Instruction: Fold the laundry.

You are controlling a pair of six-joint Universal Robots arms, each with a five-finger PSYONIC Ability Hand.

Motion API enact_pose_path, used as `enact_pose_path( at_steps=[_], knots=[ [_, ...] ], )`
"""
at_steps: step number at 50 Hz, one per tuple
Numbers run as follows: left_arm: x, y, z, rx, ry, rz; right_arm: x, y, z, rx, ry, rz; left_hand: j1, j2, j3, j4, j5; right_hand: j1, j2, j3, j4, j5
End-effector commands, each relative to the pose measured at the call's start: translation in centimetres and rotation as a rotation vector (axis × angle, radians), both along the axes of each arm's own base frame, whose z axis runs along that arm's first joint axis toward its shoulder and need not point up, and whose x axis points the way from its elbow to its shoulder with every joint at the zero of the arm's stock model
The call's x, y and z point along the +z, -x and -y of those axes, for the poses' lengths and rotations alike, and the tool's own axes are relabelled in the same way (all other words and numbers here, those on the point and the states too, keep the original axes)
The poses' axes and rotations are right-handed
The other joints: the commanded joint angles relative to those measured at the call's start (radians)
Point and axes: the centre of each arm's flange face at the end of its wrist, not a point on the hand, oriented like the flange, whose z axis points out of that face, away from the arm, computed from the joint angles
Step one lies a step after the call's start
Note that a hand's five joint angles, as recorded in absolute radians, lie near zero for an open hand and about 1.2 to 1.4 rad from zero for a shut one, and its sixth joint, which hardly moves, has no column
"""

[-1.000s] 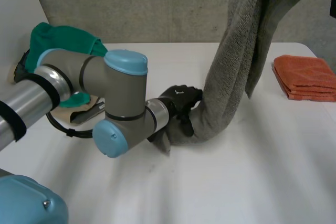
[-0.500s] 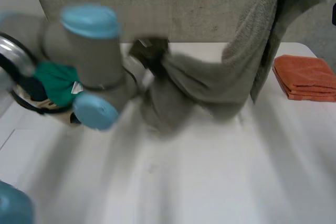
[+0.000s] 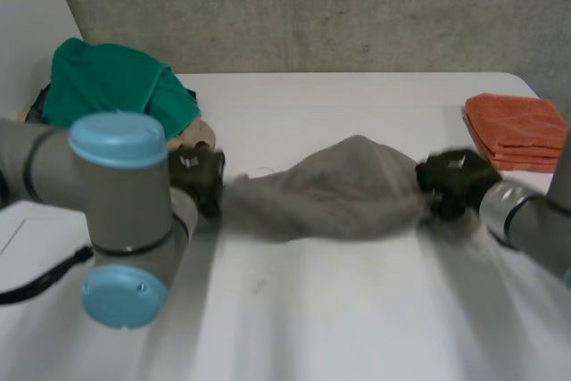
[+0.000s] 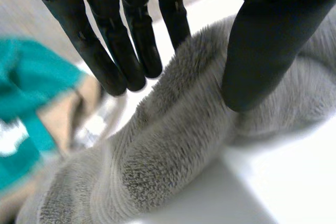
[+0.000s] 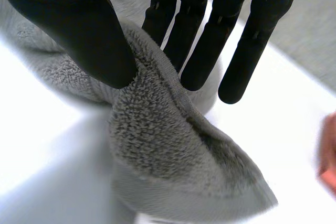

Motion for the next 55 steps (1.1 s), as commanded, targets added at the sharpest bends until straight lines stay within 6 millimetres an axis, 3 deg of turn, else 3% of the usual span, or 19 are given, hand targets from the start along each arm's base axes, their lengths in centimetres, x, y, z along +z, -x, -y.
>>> enact_pose_path(
  at_steps=[1,5,9,12,16,20,26,31,41,50,55],
  knots=[
    [1.6,-0.9,-1.4,-0.003,-0.116,0.018,-0.9,0.4,-0.3,-0.006,0.017,-0.09,-0.192,-0.217,-0.235,-0.232,-0.236,0.272,0.219,0.205,0.199,0.254],
    [5.0,-1.5,-0.5,0.003,-0.04,-0.033,0.7,1.1,-0.2,-0.041,0.047,-0.065,-0.245,-0.27,-0.288,-0.285,-0.289,0.272,0.219,0.205,0.199,0.254],
    [6.9,-0.9,1.0,-0.047,0.041,-0.045,0.6,1.1,-0.4,-0.04,0.044,-0.053,-0.286,-0.311,-0.329,-0.326,-0.33,0.272,0.219,0.205,0.199,0.254],
    [7.2,-0.2,2.6,-0.104,0.089,-0.003,0.4,1.1,-0.4,-0.038,0.042,-0.051,-0.287,-0.311,-0.329,-0.326,-0.33,0.272,0.219,0.205,0.199,0.254],
    [6.5,0.4,5.2,-0.156,0.135,0.088,0.3,1.1,-0.5,-0.033,0.036,-0.051,-0.231,-0.256,-0.273,-0.27,-0.274,0.272,0.219,0.205,0.199,0.254],
    [4.6,0.4,6.3,-0.19,0.092,0.203,0.3,1.3,-0.3,-0.035,0.041,-0.048,-0.181,-0.206,-0.224,-0.22,-0.224,0.272,0.219,0.205,0.199,0.254],
    [2.8,0.5,6.0,-0.246,0.018,0.254,0.5,1.9,0.3,-0.048,0.049,-0.046,-0.175,-0.2,-0.217,-0.214,-0.218,0.272,0.219,0.205,0.199,0.254],
    [1.5,1.7,5.4,-0.349,0.007,0.227,0.3,2.0,0.7,-0.041,0.044,-0.045,-0.134,-0.159,-0.177,-0.173,-0.177,0.272,0.219,0.205,0.199,0.254],
    [-0.7,1.8,5.6,-0.367,-0.016,0.268,-0.2,2.2,1.3,-0.047,0.038,-0.049,-0.046,-0.071,-0.088,-0.085,-0.089,0.272,0.219,0.205,0.199,0.254],
    [-1.7,2.4,5.8,-0.375,0.0,0.267,-0.7,2.2,1.5,-0.044,0.03,-0.063,-0.239,-0.264,-0.282,-0.279,-0.283,0.272,0.219,0.205,0.199,0.254],
    [-2.1,2.8,5.8,-0.384,0.004,0.265,-0.8,2.3,1.8,-0.039,0.034,-0.073,-0.137,-0.162,-0.18,-0.177,-0.181,0.272,0.219,0.205,0.199,0.254]
  ],
)
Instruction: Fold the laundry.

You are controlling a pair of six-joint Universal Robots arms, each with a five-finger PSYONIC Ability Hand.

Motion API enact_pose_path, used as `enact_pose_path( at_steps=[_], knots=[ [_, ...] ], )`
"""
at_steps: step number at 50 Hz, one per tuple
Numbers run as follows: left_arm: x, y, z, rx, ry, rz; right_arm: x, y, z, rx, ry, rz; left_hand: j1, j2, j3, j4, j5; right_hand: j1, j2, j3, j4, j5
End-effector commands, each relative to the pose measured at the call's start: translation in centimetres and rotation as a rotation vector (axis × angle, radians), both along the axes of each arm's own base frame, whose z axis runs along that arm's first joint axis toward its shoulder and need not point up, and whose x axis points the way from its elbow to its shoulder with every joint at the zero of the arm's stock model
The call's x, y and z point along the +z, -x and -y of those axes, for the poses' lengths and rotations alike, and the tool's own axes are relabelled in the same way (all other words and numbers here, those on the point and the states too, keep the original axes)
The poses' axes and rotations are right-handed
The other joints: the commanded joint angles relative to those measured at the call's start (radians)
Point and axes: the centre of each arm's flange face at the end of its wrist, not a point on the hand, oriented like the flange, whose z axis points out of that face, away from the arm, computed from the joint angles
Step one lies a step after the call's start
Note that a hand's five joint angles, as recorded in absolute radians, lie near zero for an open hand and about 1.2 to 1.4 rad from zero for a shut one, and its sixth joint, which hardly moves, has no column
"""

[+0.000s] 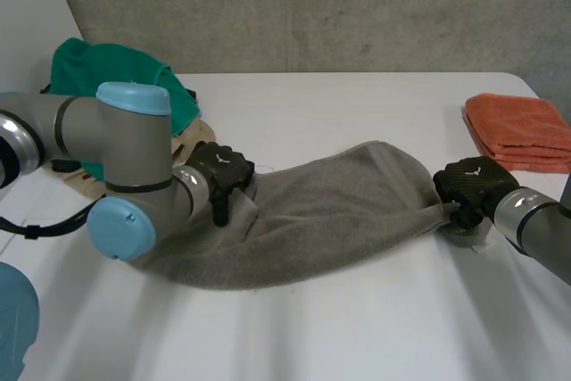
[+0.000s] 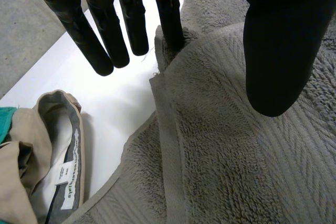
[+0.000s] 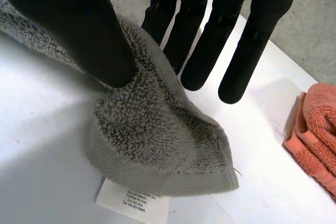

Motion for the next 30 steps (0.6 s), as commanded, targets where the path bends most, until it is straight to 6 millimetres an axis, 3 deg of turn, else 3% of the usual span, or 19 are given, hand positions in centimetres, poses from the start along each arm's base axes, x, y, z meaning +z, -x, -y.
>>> enact_pose_path(
  at_steps=[1,3,7,8,13,16,20,21,23,24,27,28,30],
  knots=[
    [-0.6,0.5,0.1,-0.01,0.005,-0.003,-0.2,0.0,0.4,0.006,0.005,-0.014,0.133,0.141,0.143,0.152,0.156,0.272,0.219,0.205,0.199,0.254],
    [-0.8,0.6,0.1,-0.01,0.001,0.0,-0.2,0.0,0.6,0.006,0.009,-0.017,0.18,0.188,0.19,0.199,0.203,0.272,0.219,0.205,0.199,0.254],
    [-1.3,0.6,0.2,-0.01,-0.012,0.009,-0.3,-0.1,1.0,0.01,0.015,-0.02,0.631,0.639,0.641,0.65,0.654,0.272,0.219,0.205,0.199,0.254],
    [-1.3,0.6,0.3,-0.008,-0.014,0.01,-0.3,-0.2,1.1,0.011,0.019,-0.022,0.888,0.896,0.898,0.907,0.911,0.272,0.219,0.205,0.199,0.254],
    [-0.5,0.5,1.1,0.013,0.013,0.004,-0.2,-0.7,2.0,0.027,0.052,-0.031,0.911,0.919,0.921,0.93,0.934,0.272,0.219,0.205,0.199,0.254],
    [1.1,0.9,2.0,0.026,0.078,-0.017,0.7,-1.5,3.3,0.041,0.118,-0.036,0.911,0.919,0.921,0.93,0.934,0.272,0.219,0.205,0.199,0.254],
    [7.4,0.5,5.4,0.096,0.297,-0.116,4.5,-2.6,6.4,-0.003,0.297,-0.016,0.911,0.919,0.921,0.93,0.934,0.272,0.219,0.205,0.199,0.254],
    [11.2,0.1,6.7,0.138,0.424,-0.181,6.9,-2.7,7.9,-0.057,0.399,0.018,0.911,0.919,0.921,0.93,0.934,0.272,0.219,0.205,0.199,0.254],
    [15.5,-0.4,7.7,0.182,0.57,-0.267,9.7,-2.6,9.4,-0.123,0.515,0.078,0.911,0.919,0.921,0.93,0.934,0.272,0.219,0.205,0.199,0.254],
    [19.7,-1.2,8.2,0.217,0.708,-0.362,12.9,-2.3,10.7,-0.187,0.651,0.167,0.911,0.919,0.921,0.93,0.934,0.272,0.219,0.205,0.199,0.254],
    [25.9,-2.8,8.2,0.271,0.912,-0.524,17.4,-1.6,12.1,-0.279,0.859,0.328,0.911,0.919,0.921,0.93,0.934,0.272,0.219,0.205,0.199,0.254],
    [28.7,-3.7,7.9,0.292,1.005,-0.606,19.9,-1.0,12.4,-0.316,0.966,0.417,0.911,0.919,0.921,0.93,0.934,0.272,0.219,0.205,0.199,0.254],
    [30.5,-4.4,7.4,0.301,1.061,-0.656,22.0,-0.7,12.4,-0.33,1.065,0.492,0.911,0.919,0.921,0.93,0.934,0.272,0.219,0.205,0.199,0.254]
  ],
)
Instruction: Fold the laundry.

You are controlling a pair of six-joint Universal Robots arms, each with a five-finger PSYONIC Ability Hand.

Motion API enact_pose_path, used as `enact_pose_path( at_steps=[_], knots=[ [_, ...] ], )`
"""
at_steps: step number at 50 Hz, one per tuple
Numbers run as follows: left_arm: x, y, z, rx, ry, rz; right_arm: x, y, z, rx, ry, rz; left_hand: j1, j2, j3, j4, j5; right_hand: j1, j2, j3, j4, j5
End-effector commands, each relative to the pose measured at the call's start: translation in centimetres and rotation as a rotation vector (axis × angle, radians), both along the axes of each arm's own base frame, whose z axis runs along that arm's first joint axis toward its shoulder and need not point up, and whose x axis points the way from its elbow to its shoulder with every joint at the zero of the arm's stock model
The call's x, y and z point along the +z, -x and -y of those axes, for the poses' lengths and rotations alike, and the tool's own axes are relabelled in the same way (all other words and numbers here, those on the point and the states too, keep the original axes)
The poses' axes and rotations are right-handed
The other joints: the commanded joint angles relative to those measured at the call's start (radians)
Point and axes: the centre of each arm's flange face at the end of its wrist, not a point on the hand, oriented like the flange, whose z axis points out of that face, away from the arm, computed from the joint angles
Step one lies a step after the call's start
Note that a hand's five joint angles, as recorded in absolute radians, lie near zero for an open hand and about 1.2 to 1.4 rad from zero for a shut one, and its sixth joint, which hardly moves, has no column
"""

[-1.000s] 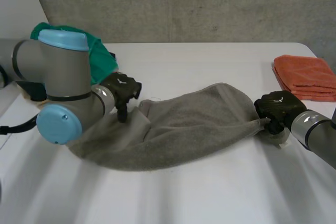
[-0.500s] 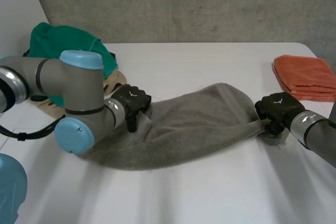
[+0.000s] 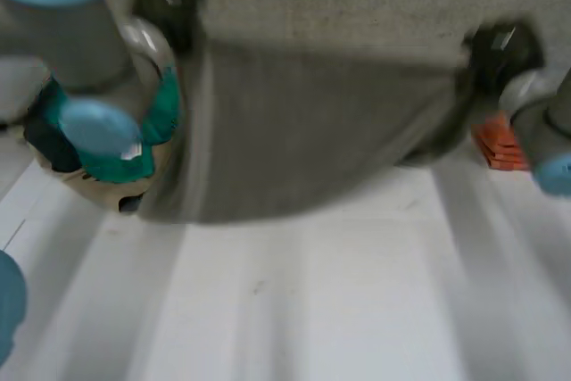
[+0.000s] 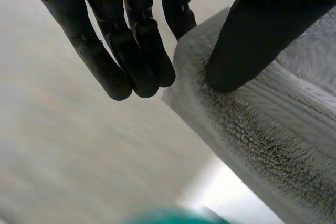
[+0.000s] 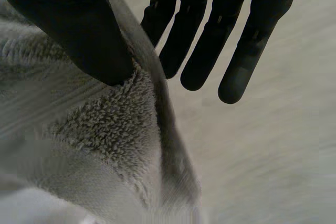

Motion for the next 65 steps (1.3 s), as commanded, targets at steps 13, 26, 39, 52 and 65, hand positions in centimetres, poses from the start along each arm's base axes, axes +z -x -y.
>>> enact_pose_path(
  at_steps=[13,26,39,52,65],
  knots=[
    [4.3,-3.0,-0.5,0.017,0.171,-0.209,4.8,-0.4,1.4,0.052,0.167,0.208,0.23,0.203,0.213,0.204,0.233,0.272,0.219,0.205,0.199,0.254],
    [-15.3,-2.9,-1.9,0.049,-0.348,-0.011,-10.5,0.6,-2.1,0.075,-0.324,-0.044,0.23,0.203,0.213,0.204,0.233,0.272,0.219,0.205,0.199,0.254],
    [-15.9,-4.7,-3.9,0.07,-0.465,0.04,-14.4,3.7,-4.3,0.049,-0.594,-0.108,0.23,0.203,0.213,0.204,0.233,-0.097,-0.15,-0.165,-0.17,-0.116],
    [-14.8,-5.2,-3.4,0.079,-0.435,0.02,-13.2,4.9,-2.1,0.037,-0.568,-0.014,0.23,0.203,0.213,0.204,0.233,-0.271,-0.324,-0.339,-0.344,-0.29],
    [-14.9,-5.6,-3.0,0.086,-0.446,0.02,-14.4,6.1,-0.7,0.035,-0.496,-0.132,0.23,0.203,0.213,0.204,0.233,0.271,0.218,0.204,0.198,0.253]
  ],
)
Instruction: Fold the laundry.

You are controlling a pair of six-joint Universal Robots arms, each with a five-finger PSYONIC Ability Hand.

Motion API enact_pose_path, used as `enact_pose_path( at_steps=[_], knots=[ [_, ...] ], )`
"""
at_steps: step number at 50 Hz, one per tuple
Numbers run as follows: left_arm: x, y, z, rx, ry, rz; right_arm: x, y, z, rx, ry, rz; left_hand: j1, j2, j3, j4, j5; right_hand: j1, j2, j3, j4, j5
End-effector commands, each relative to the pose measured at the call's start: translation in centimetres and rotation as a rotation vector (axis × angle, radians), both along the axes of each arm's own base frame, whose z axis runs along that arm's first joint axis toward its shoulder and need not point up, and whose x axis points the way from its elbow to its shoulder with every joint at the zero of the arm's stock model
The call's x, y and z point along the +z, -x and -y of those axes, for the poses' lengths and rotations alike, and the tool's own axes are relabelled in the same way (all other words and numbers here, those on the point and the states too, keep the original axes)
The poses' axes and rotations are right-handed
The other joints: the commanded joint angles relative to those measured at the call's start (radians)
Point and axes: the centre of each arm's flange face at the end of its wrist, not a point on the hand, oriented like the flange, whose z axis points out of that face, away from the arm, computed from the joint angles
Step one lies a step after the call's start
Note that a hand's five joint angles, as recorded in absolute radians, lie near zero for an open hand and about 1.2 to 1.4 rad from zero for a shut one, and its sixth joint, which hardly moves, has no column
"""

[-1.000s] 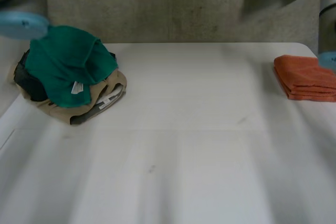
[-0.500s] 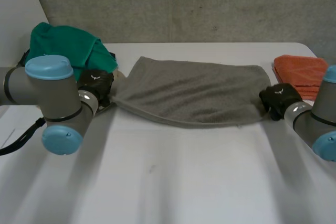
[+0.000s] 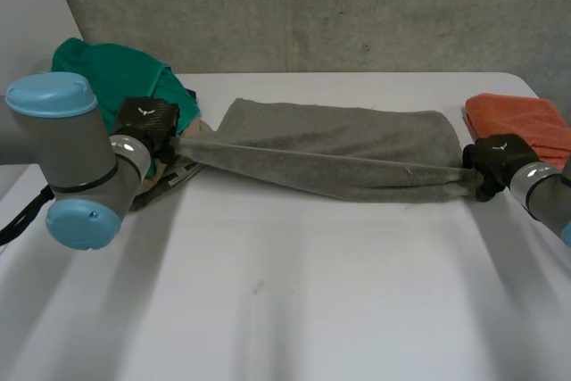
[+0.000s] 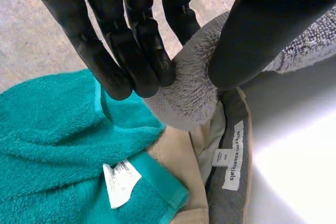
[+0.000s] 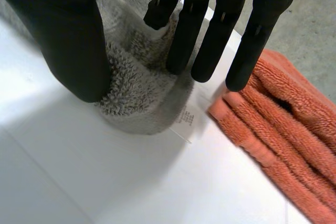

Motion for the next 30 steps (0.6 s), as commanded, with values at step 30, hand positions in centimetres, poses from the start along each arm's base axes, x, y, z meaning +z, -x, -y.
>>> enact_pose_path(
  at_steps=[30],
  knots=[
    [-0.9,-3.7,-6.9,-0.072,-0.314,0.189,2.1,3.3,-7.7,0.064,-0.389,-0.012,0.23,0.199,0.209,0.2,0.233,0.193,0.193,0.202,0.202,0.203]
  ],
)
